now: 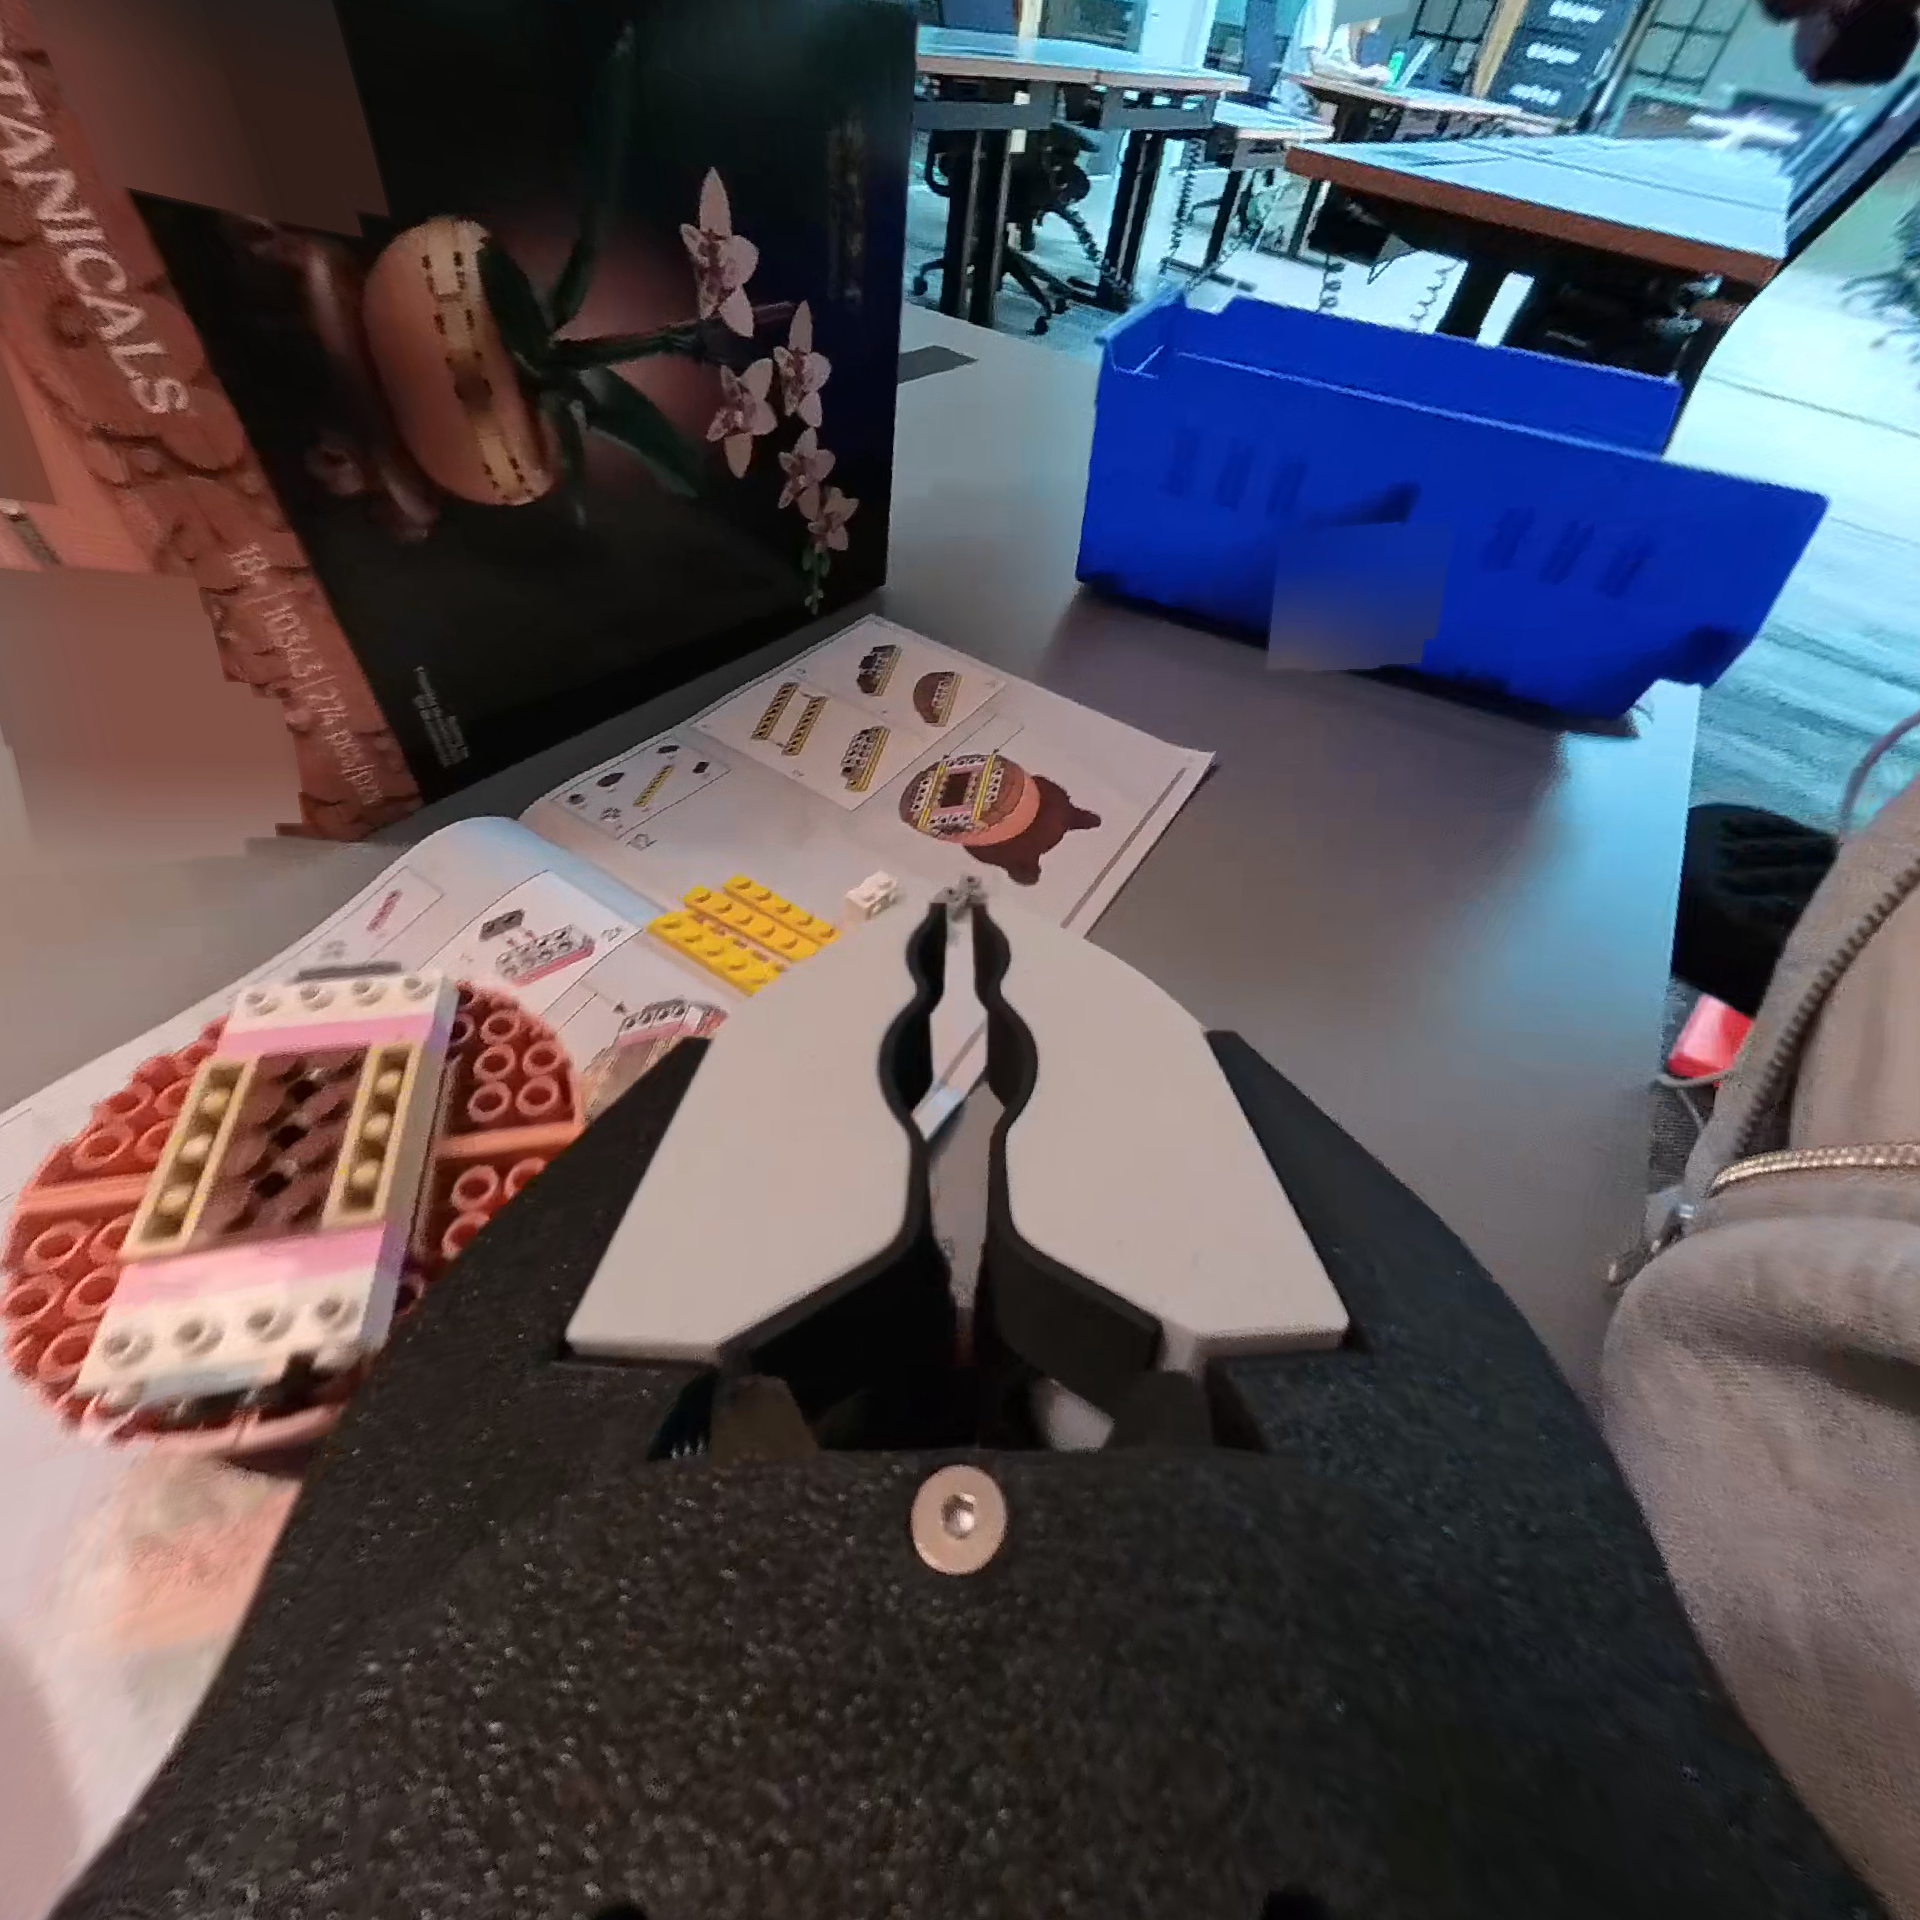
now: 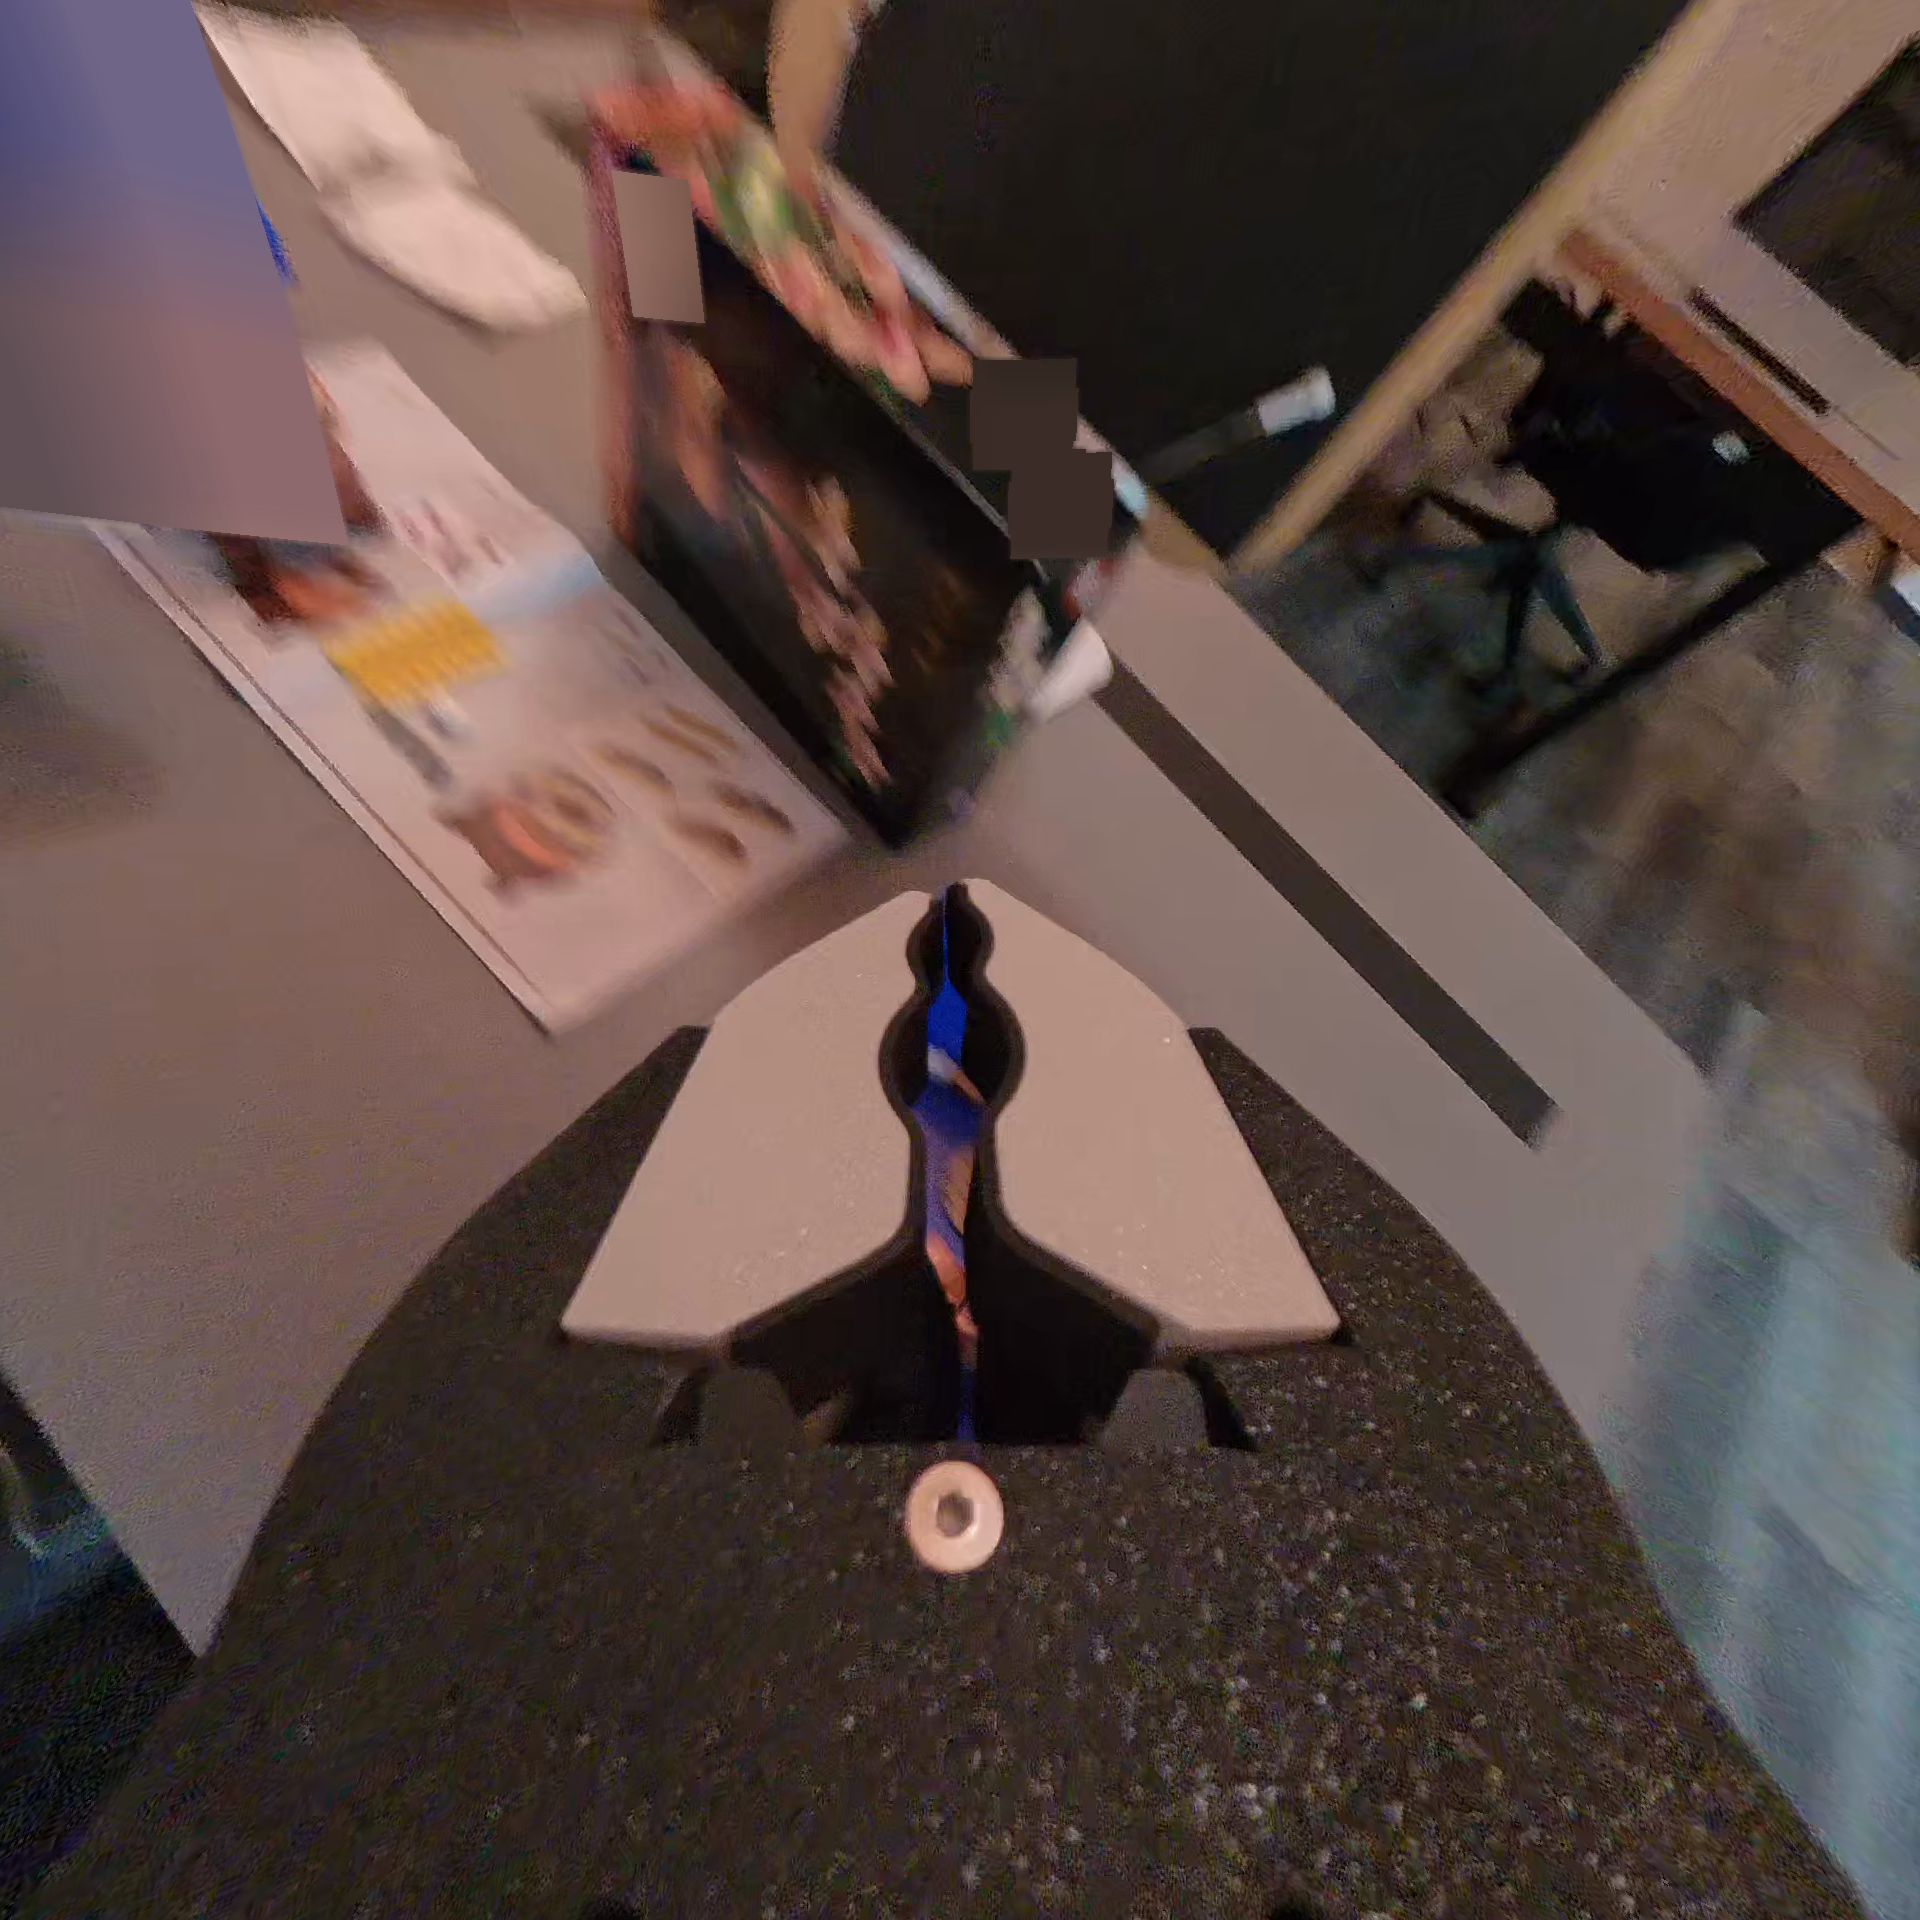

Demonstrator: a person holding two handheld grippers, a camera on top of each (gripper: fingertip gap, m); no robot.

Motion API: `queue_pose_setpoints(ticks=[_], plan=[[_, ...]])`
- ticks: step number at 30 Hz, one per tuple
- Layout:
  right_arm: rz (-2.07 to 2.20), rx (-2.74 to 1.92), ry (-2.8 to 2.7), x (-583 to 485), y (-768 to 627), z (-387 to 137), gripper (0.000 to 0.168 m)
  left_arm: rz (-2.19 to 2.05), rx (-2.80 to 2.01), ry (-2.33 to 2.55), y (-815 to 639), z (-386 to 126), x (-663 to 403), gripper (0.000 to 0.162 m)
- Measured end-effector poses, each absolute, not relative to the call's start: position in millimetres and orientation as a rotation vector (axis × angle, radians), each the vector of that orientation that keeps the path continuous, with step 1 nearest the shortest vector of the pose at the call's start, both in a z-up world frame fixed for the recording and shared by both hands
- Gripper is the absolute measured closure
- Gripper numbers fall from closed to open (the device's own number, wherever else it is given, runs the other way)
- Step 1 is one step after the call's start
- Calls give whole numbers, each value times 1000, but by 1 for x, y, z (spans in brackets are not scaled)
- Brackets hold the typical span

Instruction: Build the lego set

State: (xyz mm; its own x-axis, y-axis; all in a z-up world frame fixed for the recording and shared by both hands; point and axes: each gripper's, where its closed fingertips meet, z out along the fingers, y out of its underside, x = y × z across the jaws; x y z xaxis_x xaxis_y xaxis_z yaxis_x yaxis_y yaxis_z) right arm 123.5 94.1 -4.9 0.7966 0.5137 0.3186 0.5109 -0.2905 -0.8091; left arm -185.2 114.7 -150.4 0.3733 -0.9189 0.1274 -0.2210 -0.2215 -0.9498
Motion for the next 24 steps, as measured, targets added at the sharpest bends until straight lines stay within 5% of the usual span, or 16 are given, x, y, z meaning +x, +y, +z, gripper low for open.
queue_pose_setpoints(ticks=[4,9,13,24], plan=[[18,-2131,-925,181,101,-61,166,-943,-1689,1065,116,-146,-160,162],[114,-2439,-908,207,132,-154,143,-875,-1723,1075,124,-144,-135,153],[79,-2646,-859,213,145,-203,149,-857,-1711,1073,125,-141,-126,152],[60,-2835,-504,217,159,-233,151,-834,-1733,1101,130,-165,-157,151]])
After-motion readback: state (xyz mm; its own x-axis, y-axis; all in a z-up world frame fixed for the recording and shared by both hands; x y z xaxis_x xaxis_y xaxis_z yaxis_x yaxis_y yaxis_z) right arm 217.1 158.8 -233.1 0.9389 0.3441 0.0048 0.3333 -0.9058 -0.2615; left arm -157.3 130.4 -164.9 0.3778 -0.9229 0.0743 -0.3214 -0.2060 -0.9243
